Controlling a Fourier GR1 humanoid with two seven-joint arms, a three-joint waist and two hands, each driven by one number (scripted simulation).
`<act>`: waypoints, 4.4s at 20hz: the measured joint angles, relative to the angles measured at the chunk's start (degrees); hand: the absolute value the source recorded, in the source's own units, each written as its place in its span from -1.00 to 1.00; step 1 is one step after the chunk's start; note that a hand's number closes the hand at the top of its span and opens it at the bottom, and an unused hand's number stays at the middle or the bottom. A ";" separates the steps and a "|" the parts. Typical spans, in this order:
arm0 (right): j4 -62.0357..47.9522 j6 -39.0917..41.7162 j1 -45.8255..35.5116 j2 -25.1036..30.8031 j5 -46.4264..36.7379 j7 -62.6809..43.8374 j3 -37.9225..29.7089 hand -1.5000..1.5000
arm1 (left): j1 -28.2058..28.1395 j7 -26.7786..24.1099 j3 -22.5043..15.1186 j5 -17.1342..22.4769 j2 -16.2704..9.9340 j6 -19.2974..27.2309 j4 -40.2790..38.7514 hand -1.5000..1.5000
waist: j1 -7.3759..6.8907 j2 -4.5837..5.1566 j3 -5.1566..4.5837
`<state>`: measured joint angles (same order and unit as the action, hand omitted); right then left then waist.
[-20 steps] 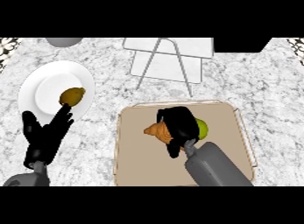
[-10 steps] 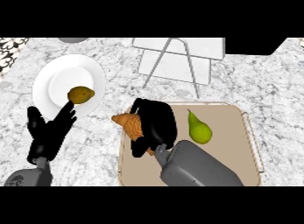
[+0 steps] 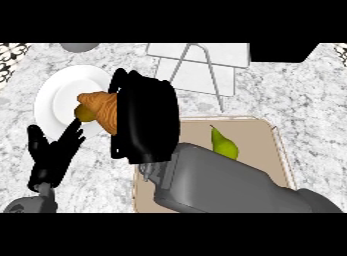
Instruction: Pick the croissant from the tray and place it in the tiered shelf
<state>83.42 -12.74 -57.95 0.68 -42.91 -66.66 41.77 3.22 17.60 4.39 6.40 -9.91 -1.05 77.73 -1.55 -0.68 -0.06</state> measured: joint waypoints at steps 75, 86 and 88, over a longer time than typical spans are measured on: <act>-52.16 -14.14 -31.63 8.67 6.62 35.40 -56.11 -1.00 | 1.11 0.39 1.61 -0.89 0.80 -0.59 0.27 0.00 | 0.37 1.01 0.14; -47.53 -23.94 -30.04 14.44 6.77 32.73 -59.57 -1.00 | 0.15 -0.56 2.05 -0.89 0.86 -0.76 0.13 0.00 | 1.28 0.61 0.10; -46.05 -25.03 -29.47 16.51 6.31 31.03 -60.01 -1.00 | -0.52 -0.94 1.78 -1.25 1.19 -0.42 0.66 0.00 | 1.55 0.46 0.12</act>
<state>37.37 -37.77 -87.42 17.19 -36.61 -35.62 -18.23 2.70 16.66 6.17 5.15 -8.73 -1.47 78.39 0.00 -0.23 0.06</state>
